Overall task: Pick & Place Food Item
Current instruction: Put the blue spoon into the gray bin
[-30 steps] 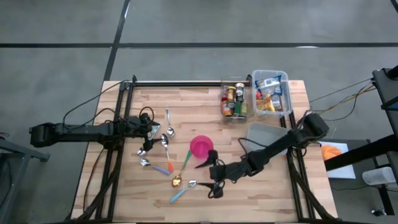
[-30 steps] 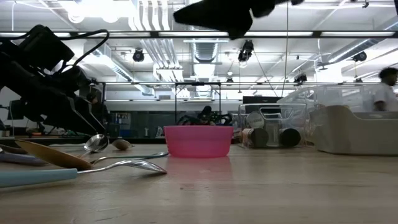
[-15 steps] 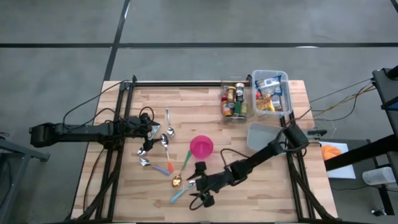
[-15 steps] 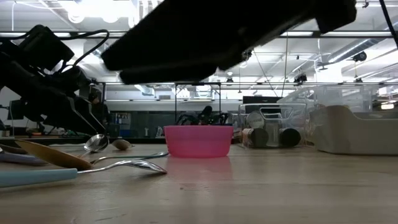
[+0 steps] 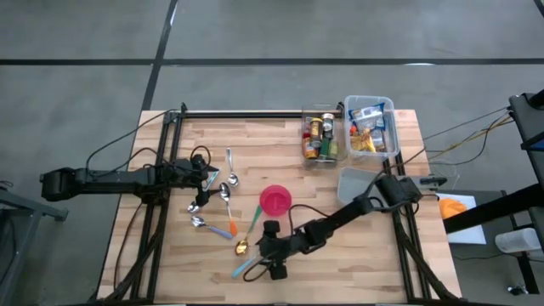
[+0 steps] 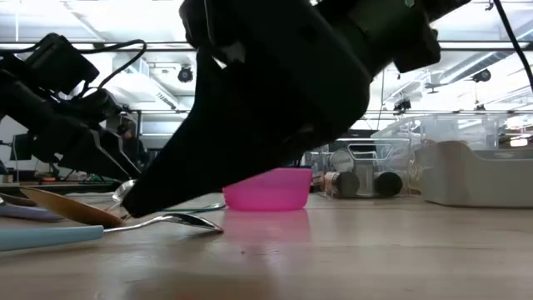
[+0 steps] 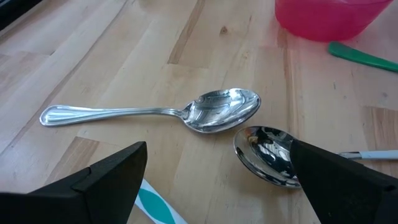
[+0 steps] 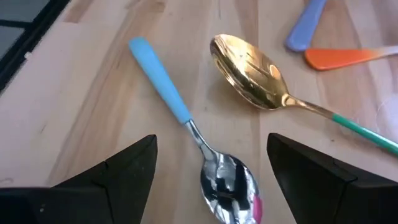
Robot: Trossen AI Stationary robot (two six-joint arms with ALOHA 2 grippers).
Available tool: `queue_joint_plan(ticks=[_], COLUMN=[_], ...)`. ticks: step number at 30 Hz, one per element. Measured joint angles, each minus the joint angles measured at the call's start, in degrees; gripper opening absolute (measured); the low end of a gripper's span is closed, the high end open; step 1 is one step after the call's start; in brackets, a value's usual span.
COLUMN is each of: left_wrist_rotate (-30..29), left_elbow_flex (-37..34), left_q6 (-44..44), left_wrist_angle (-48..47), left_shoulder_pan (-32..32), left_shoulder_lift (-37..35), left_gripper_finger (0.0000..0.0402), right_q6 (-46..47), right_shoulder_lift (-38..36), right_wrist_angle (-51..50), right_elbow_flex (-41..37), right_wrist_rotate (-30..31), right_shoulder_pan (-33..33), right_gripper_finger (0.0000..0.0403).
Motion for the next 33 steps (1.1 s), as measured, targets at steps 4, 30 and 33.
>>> queue_joint_plan(ticks=[4, 30, 33], left_wrist_rotate=[0.00, 0.01, 0.00], left_elbow_flex=[0.02, 0.02, 0.02], left_q6=[0.00, 0.00, 0.00], left_wrist_angle=[0.00, -0.02, -0.01], left_shoulder_pan=[0.00, 0.00, 0.00], left_shoulder_lift=[0.00, 0.00, 0.00], left_gripper_finger=[0.0396, 0.0396, 0.0396], right_q6=[1.75, 0.93, 0.95], right_shoulder_lift=[1.25, 1.61, 1.64], right_wrist_angle=[0.13, -1.10, -1.16], right_elbow_flex=[-0.12, -0.07, -0.09], right_wrist_rotate=[-2.34, -2.96, -2.86], right_shoulder_pan=[-0.77, -1.35, -1.37], right_gripper_finger=[0.0302, 0.0195, 0.0164])
